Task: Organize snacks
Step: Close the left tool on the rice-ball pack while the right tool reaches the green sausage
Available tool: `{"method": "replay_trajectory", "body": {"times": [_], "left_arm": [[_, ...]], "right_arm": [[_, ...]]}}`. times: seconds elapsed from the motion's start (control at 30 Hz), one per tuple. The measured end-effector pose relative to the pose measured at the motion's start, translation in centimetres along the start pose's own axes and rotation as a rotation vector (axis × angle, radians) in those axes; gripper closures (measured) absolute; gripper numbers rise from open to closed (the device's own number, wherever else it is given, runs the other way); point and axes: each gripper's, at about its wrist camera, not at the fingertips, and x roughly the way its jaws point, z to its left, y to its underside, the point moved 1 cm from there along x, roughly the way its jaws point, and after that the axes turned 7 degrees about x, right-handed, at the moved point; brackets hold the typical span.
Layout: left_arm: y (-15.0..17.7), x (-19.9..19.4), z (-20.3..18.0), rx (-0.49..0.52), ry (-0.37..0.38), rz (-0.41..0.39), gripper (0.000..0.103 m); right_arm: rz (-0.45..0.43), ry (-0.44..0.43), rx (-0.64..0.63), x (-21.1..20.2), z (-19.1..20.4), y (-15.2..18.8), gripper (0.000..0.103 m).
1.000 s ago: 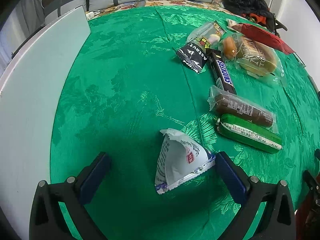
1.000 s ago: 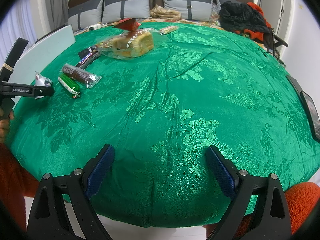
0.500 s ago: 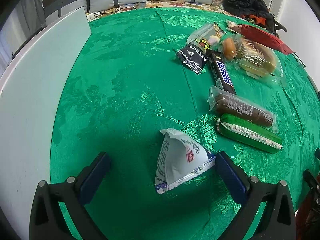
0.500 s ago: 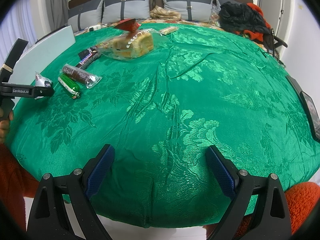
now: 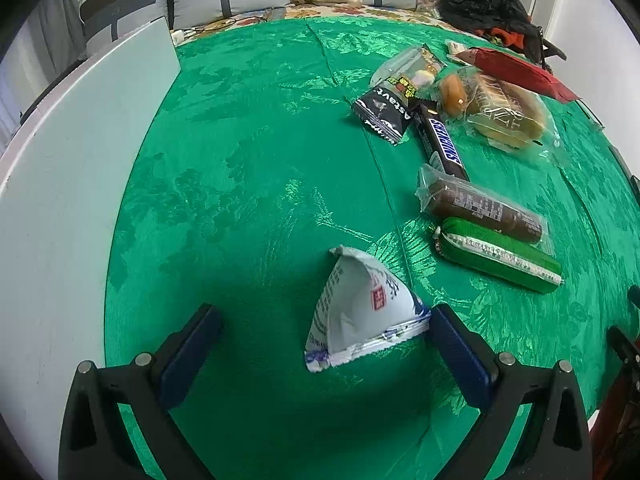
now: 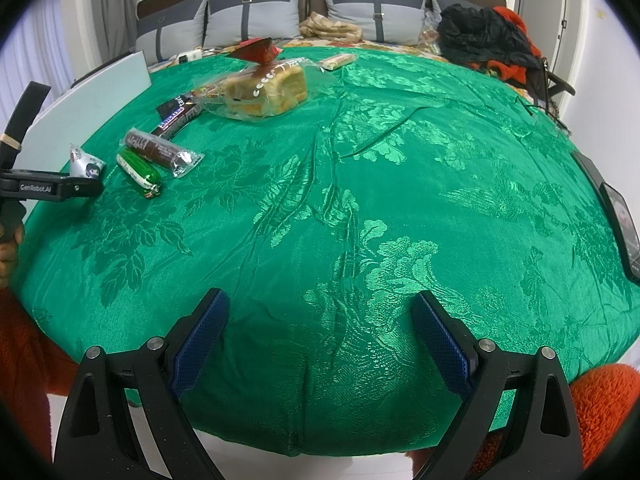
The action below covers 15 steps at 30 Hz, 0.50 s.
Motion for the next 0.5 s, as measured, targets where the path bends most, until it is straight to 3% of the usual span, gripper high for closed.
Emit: {"method": "replay_trajectory", "body": {"times": [0.2,0.37,0.47,0.5], "left_arm": [[-0.2,-0.3,-0.5,0.026,0.009,-0.043,0.016],[-0.6,-0.1,-0.6,0.006,-0.005,-0.074,0.015],[-0.7,0.0,-0.4,-0.011,0.001,-0.106,0.016],[-0.7,-0.1,-0.2,-0.016,0.018,-0.123,0.027]], "right_arm": [[-0.001,-0.001,-0.001,-0.1,0.0,0.1,0.007],[0.018,-0.007,-0.007,-0.1,0.1,-0.1,0.008],[0.057,-0.077,-0.005,-0.3,0.3,-0.7,0.009],[0.062,-0.123,0.001,-0.6,0.6,-1.3,0.009]]}}
